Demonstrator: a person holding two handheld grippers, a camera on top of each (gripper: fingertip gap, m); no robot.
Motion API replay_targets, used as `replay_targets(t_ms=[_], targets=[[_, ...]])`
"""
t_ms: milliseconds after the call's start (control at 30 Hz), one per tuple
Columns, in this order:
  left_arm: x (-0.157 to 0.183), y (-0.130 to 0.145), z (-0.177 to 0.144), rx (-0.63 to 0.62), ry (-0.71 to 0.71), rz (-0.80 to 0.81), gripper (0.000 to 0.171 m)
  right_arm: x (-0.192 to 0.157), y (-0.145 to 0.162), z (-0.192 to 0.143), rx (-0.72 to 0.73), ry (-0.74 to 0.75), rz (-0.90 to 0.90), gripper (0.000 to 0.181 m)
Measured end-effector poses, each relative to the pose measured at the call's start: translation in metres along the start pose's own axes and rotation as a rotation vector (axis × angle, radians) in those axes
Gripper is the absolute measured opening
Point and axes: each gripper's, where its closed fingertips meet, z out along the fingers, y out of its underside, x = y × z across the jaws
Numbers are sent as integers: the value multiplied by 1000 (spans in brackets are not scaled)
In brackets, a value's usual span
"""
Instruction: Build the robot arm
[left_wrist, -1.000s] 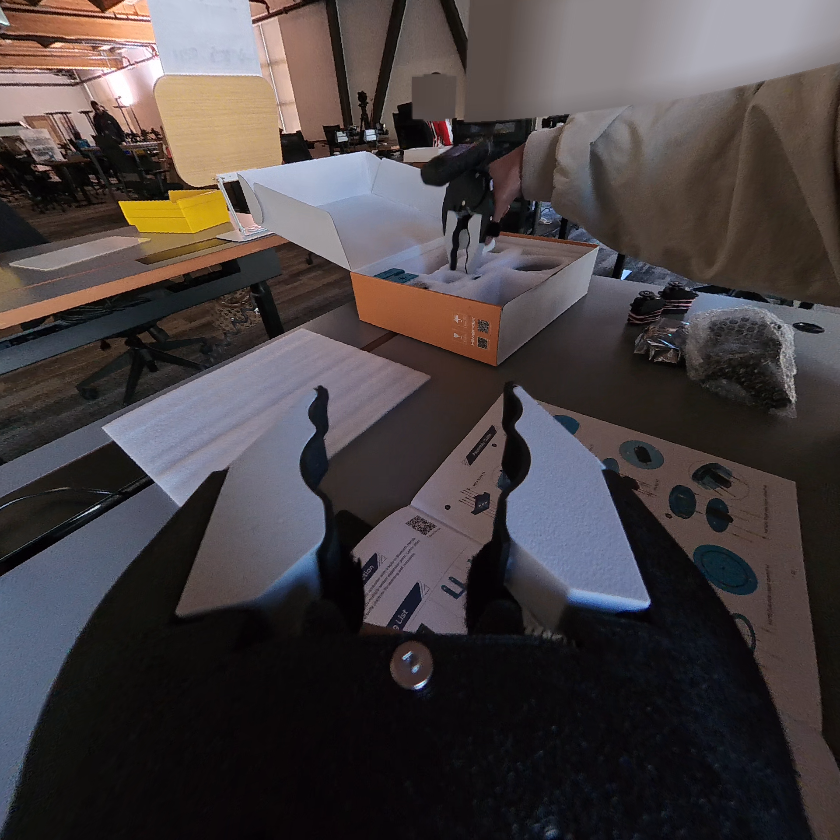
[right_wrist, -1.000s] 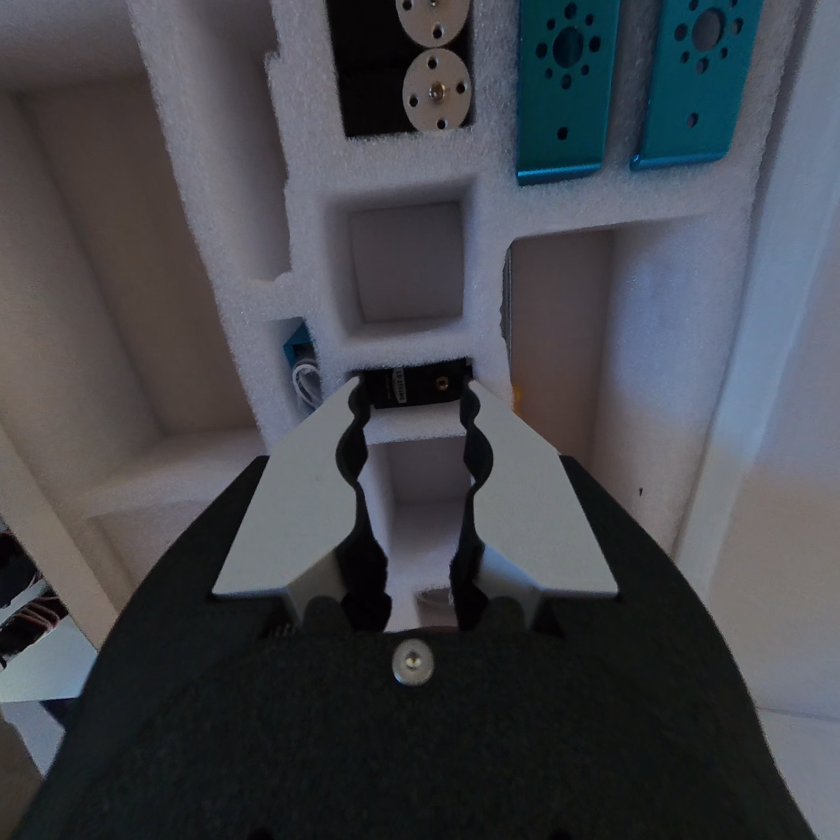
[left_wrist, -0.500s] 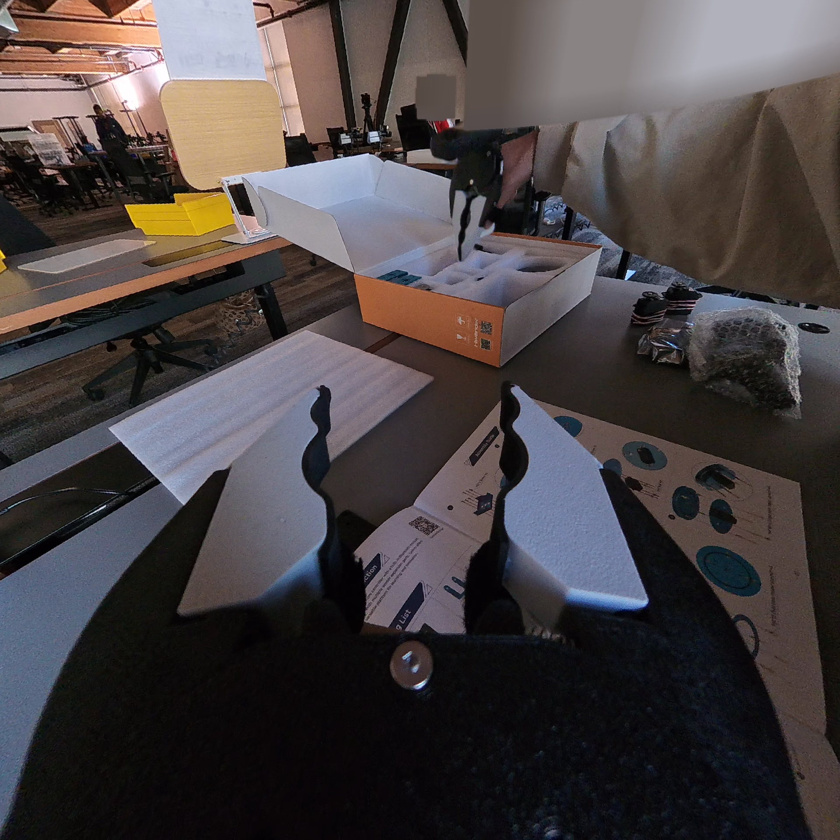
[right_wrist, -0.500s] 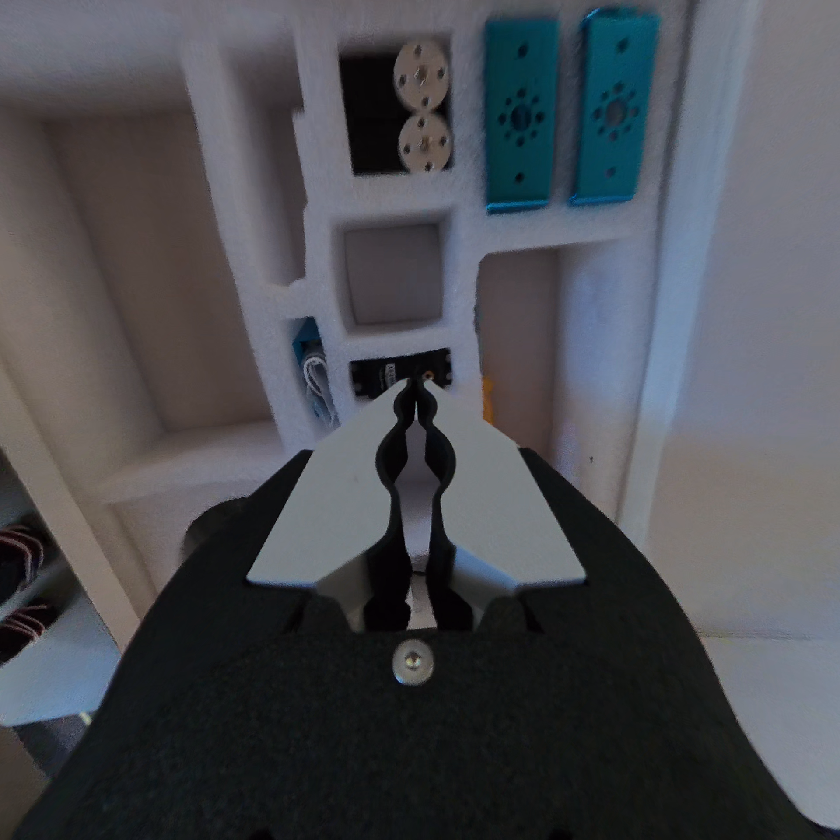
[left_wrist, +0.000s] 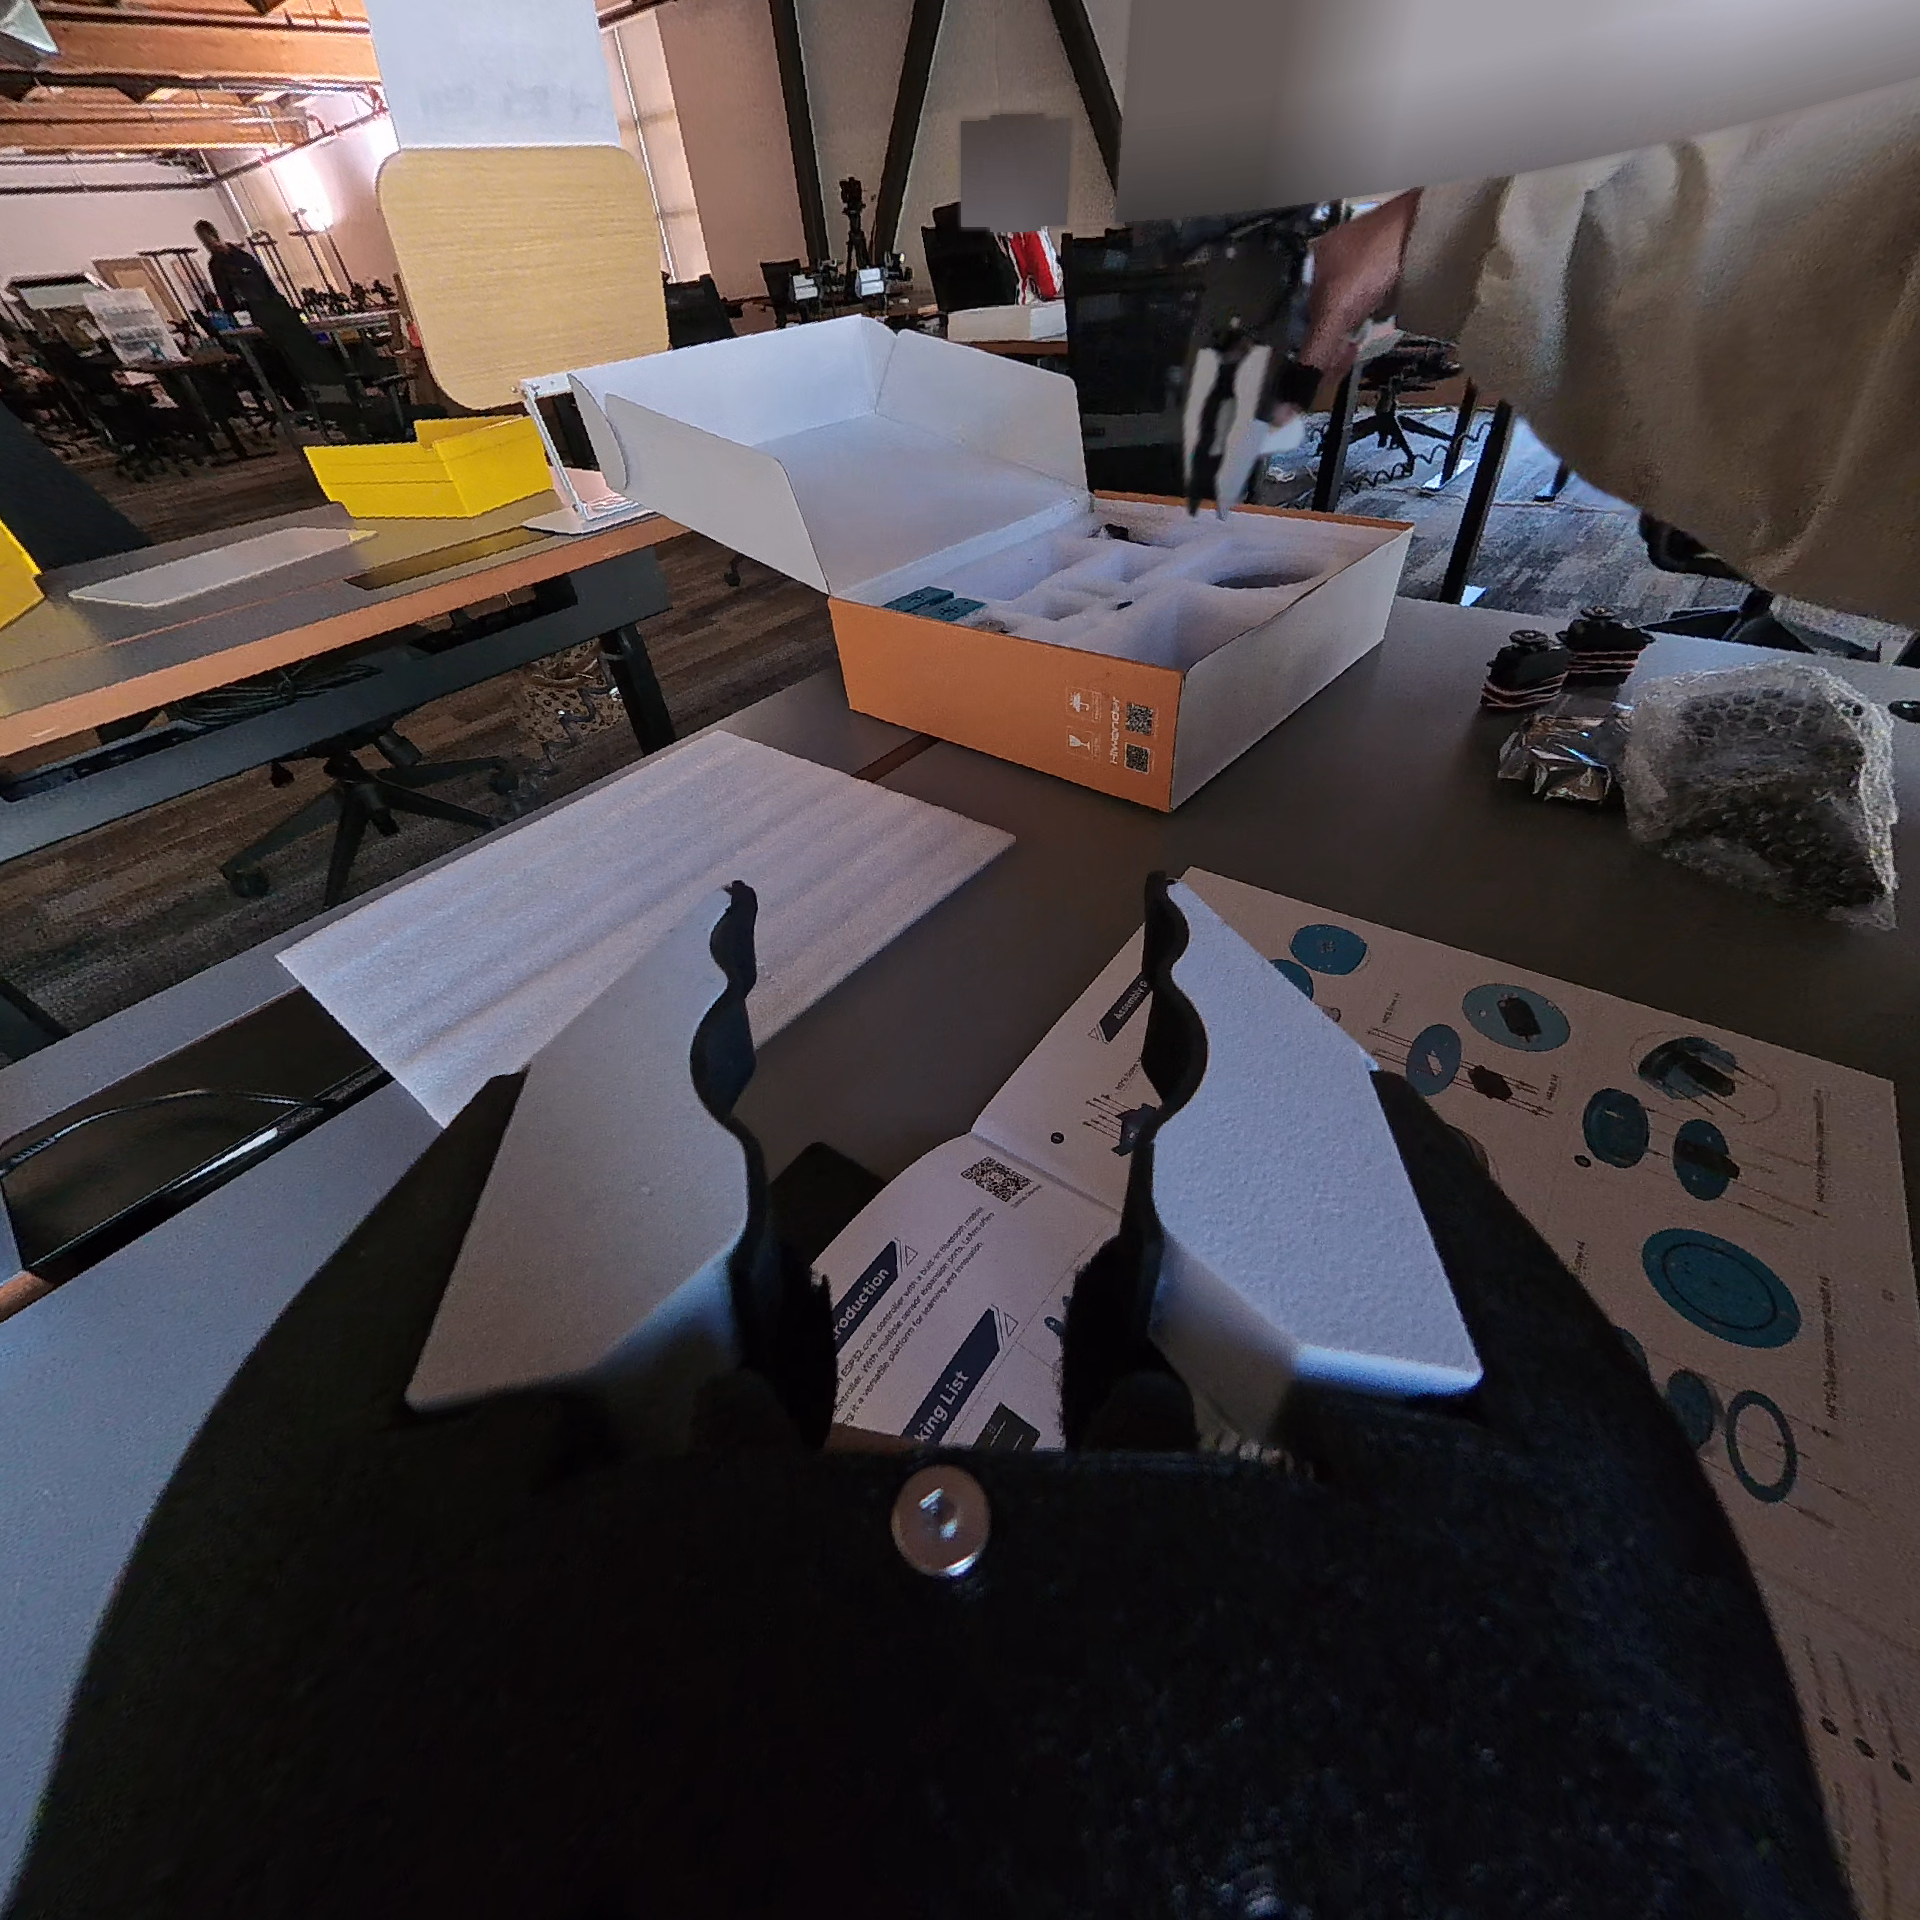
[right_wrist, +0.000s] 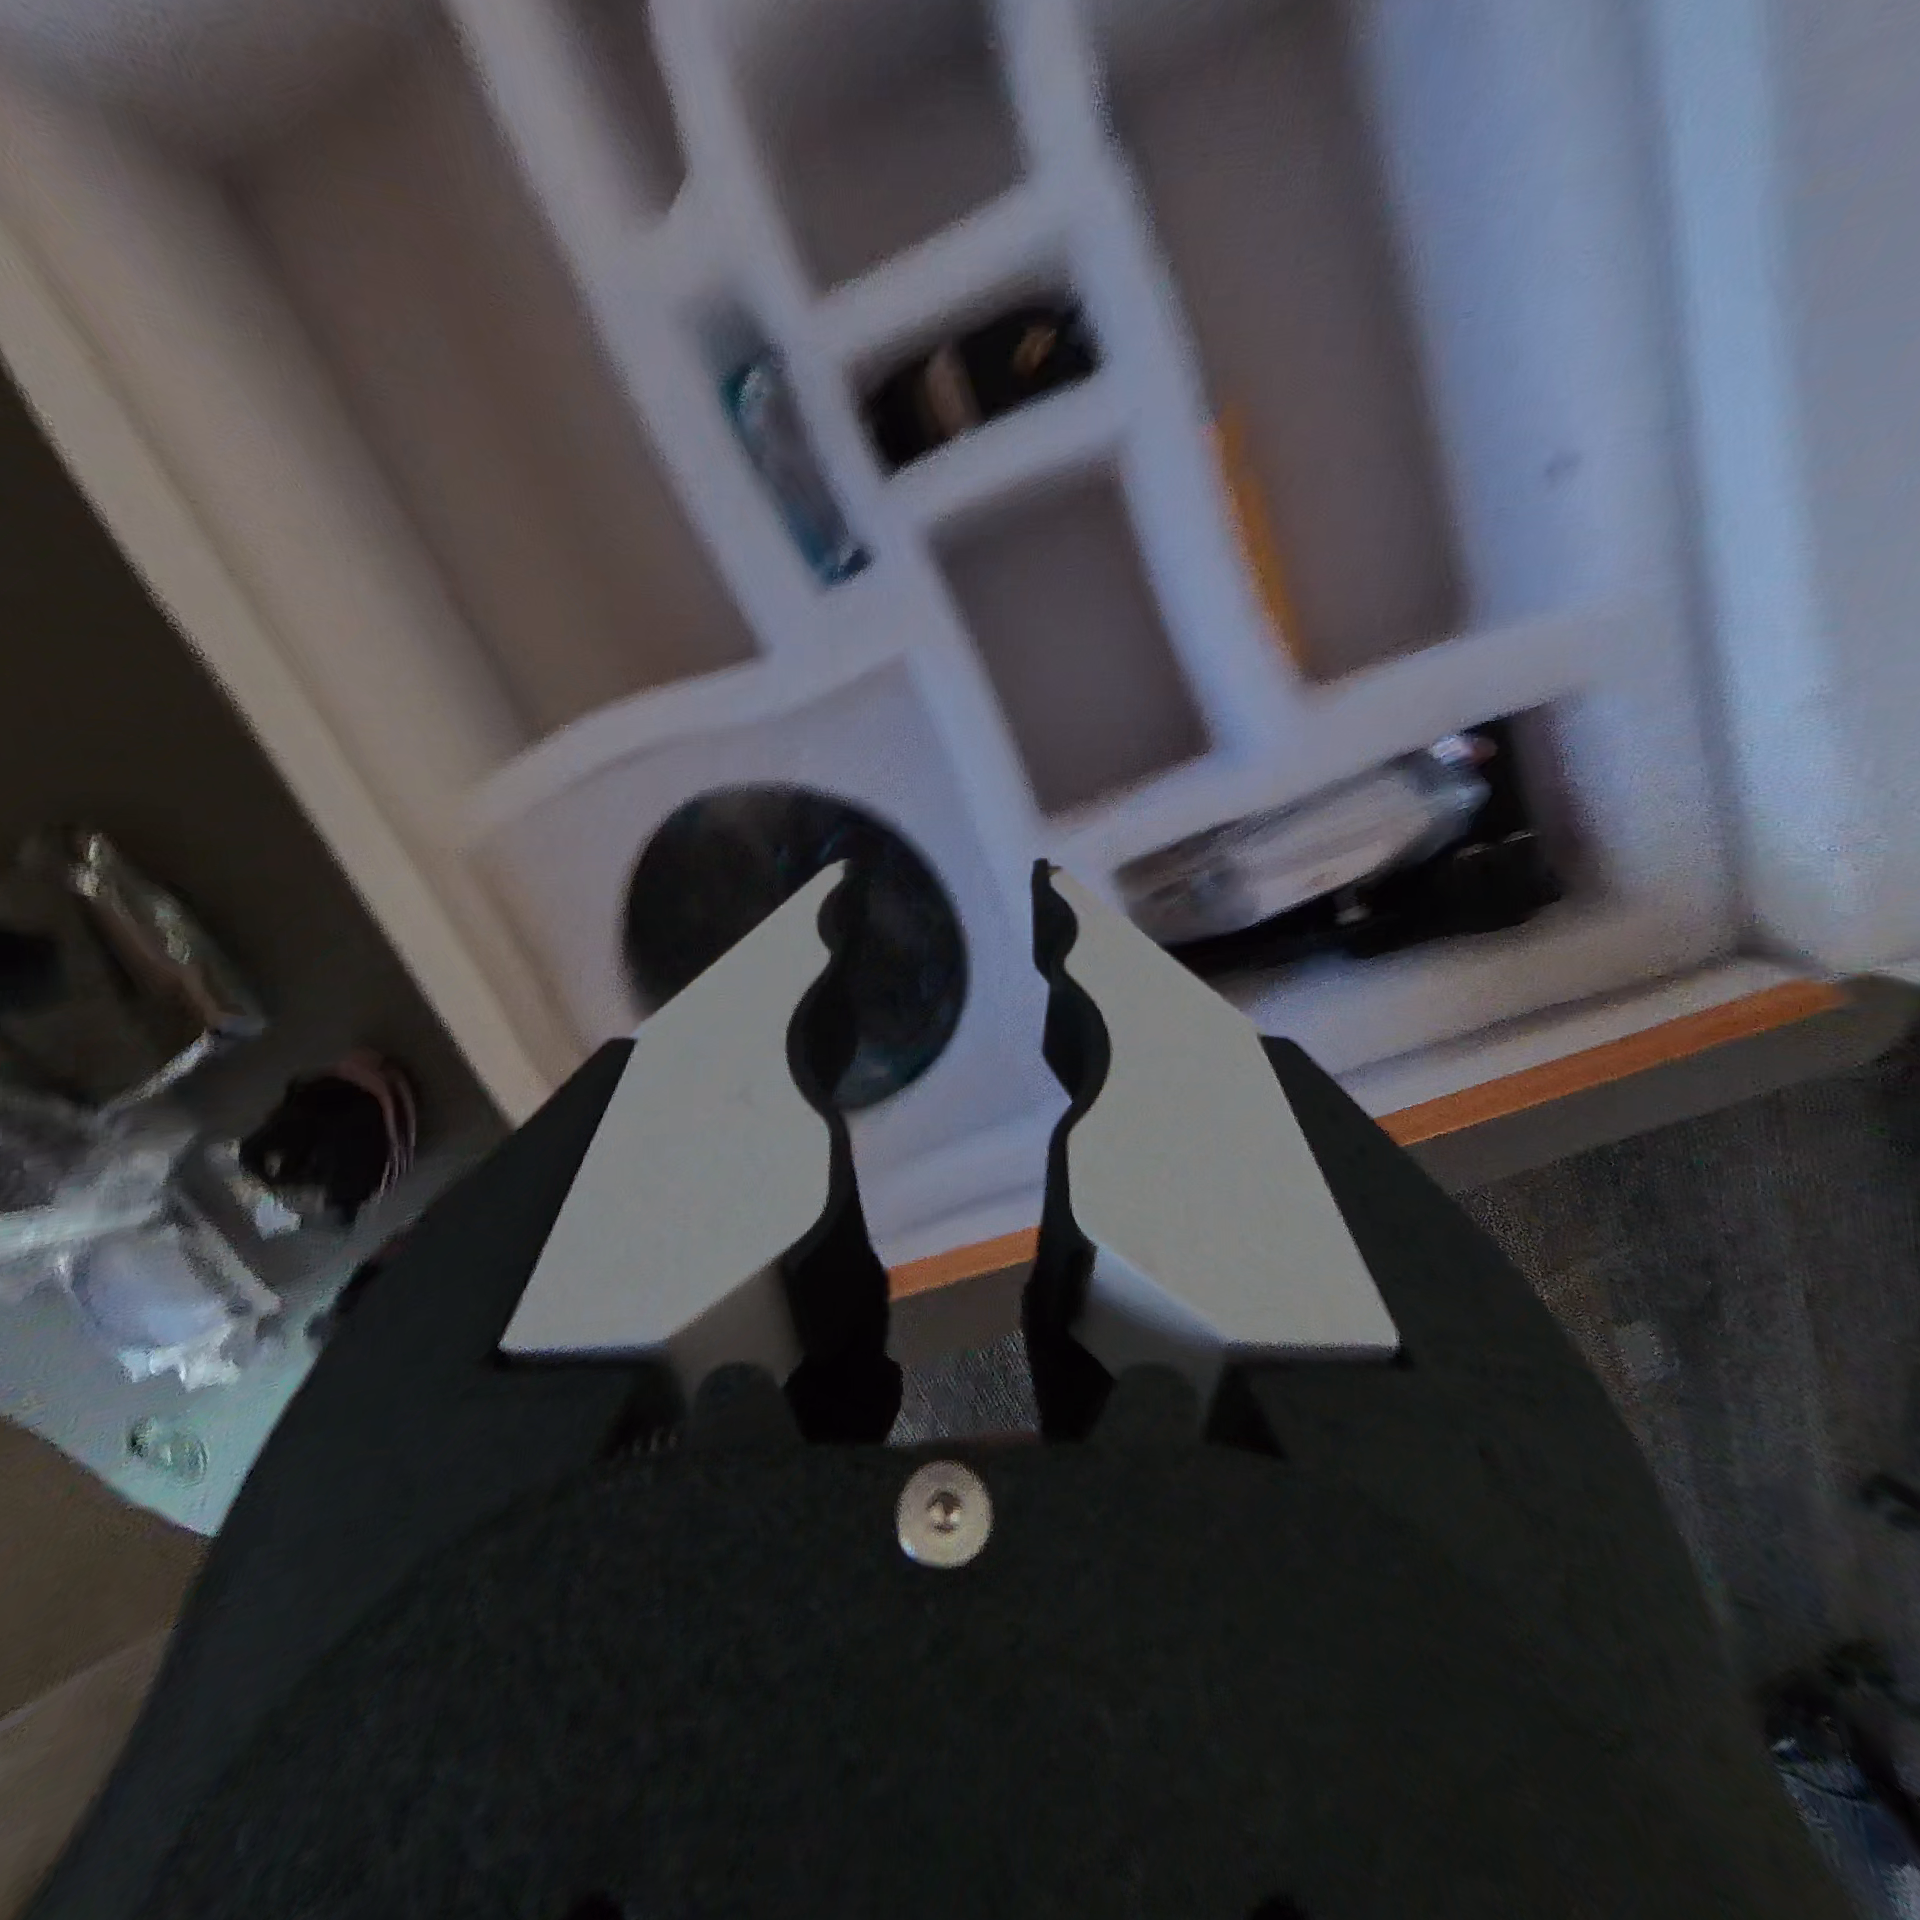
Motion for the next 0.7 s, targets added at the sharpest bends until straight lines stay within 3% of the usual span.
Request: replay_targets(t_ms=[67, 267, 367, 533, 700], targets=[[0, 0, 0, 1, 2, 0, 74, -14, 21, 8, -32, 11, -56, 29], [3, 0, 1, 3, 12, -2, 74, -41, 51, 40, -99, -15, -73, 42], [4, -1, 2, 4, 12, 1, 74, -29, 39, 34, -60, 63, -102, 38], [3, 1, 2, 2, 10, -2, 74, 29, 4, 1, 41, 242, -33, 35], [-1, 5, 2, -4, -4, 1, 74, 89, 12, 8, 33, 369, 168, 39]])
